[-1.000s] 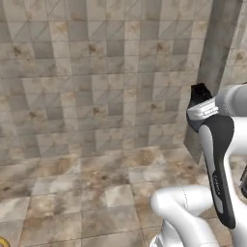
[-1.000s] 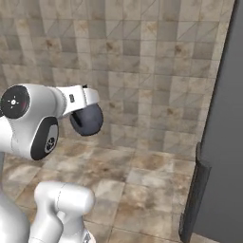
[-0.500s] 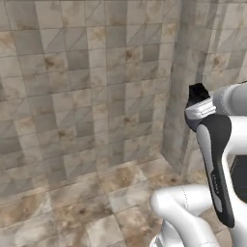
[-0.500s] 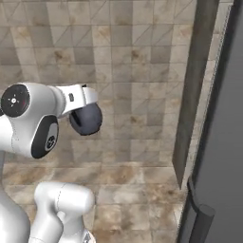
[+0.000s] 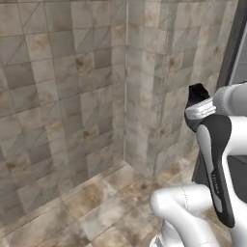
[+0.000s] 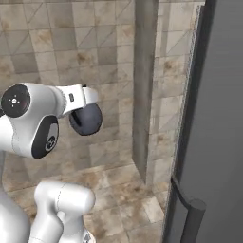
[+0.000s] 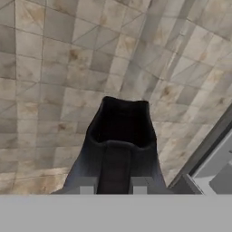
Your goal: Move the pork loin and onion from the top shelf to the second highest shelf to make space. Then, place the pitcher from the counter on the cleared top shelf.
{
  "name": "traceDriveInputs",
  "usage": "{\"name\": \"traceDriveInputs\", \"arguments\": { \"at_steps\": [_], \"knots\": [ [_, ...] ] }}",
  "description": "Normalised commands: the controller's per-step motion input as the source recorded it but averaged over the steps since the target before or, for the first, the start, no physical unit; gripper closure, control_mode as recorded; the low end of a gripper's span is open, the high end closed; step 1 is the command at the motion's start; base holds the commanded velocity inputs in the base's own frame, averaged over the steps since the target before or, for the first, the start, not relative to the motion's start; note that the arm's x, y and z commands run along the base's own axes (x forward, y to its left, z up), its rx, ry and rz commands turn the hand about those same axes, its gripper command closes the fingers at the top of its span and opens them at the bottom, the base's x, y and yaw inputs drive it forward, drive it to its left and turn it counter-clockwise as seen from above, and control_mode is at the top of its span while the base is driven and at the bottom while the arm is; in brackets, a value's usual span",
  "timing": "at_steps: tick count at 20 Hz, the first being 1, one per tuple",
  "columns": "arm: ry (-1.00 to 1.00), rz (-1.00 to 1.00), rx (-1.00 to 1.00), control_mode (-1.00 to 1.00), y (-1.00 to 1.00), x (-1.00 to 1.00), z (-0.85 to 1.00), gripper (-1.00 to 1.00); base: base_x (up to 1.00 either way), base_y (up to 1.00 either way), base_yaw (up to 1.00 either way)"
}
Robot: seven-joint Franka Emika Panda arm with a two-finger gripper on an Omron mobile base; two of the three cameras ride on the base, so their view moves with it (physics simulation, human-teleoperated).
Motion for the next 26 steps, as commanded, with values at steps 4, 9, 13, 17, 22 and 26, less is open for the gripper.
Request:
{"name": "traceDriveInputs", "arguments": {
  "at_steps": [4, 9, 13, 17, 22, 26],
  "knots": [
    [0.0, 0.0, 0.0, 1.0, 0.0, 0.0, 0.0, 1.0, 0.47, 0.15, -0.53],
    [0.0, 0.0, 0.0, 1.0, 0.0, 0.0, 0.0, 1.0, 0.34, 0.28, -0.51],
    [0.0, 0.0, 0.0, 1.0, 0.0, 0.0, 0.0, 1.0, 0.18, 0.4, -0.49],
    [0.0, 0.0, 0.0, 1.0, 0.0, 0.0, 0.0, 1.0, 0.04, 0.49, -0.45],
    [0.0, 0.0, 0.0, 1.0, 0.0, 0.0, 0.0, 1.0, 0.0, 0.5, -0.43],
    [0.0, 0.0, 0.0, 1.0, 0.0, 0.0, 0.0, 1.0, 0.03, 0.5, -0.41]
  ]
}}
